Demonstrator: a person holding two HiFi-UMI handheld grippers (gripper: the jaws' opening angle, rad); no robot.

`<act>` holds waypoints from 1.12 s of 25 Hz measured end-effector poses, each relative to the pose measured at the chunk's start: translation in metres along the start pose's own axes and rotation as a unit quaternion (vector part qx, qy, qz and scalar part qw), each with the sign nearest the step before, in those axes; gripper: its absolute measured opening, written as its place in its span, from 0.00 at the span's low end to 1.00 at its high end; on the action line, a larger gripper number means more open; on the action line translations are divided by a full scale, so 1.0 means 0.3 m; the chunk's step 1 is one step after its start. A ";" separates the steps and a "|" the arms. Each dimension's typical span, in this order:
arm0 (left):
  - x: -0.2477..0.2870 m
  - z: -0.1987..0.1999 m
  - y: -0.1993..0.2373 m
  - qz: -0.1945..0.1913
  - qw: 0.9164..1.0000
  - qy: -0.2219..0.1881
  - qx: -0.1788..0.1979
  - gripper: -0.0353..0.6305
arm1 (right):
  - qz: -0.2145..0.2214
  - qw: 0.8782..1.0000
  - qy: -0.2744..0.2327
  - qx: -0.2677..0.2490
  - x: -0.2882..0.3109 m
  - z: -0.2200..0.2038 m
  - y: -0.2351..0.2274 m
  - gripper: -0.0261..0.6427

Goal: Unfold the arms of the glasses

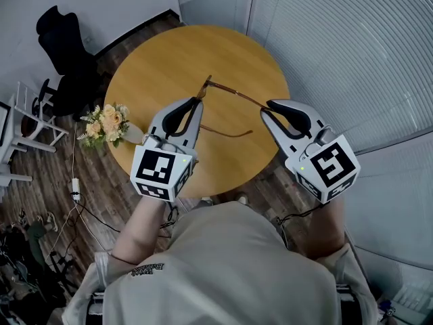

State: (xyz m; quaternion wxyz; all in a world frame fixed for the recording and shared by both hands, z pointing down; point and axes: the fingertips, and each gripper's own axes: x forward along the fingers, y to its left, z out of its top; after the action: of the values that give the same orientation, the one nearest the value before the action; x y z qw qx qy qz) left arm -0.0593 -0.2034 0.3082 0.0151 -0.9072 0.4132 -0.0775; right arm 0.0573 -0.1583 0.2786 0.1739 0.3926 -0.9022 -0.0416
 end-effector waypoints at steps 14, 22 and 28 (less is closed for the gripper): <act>-0.084 0.178 0.115 0.043 0.997 -0.061 0.009 0.12 | -0.096 0.990 -0.099 0.036 -0.125 0.181 -0.093 0.10; -0.144 0.323 0.157 0.065 0.991 -0.117 0.021 0.12 | -0.147 0.973 -0.171 0.043 -0.198 0.271 -0.108 0.10; -0.159 0.344 0.141 0.076 0.988 -0.129 0.038 0.12 | -0.142 0.973 -0.181 0.036 -0.217 0.290 -0.066 0.10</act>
State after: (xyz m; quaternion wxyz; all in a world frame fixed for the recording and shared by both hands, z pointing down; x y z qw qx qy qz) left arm -0.1060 -0.1992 0.1964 0.1088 -0.8742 0.4725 0.0257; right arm 0.0820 -0.1303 0.1748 -0.0141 0.5086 -0.8547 -0.1034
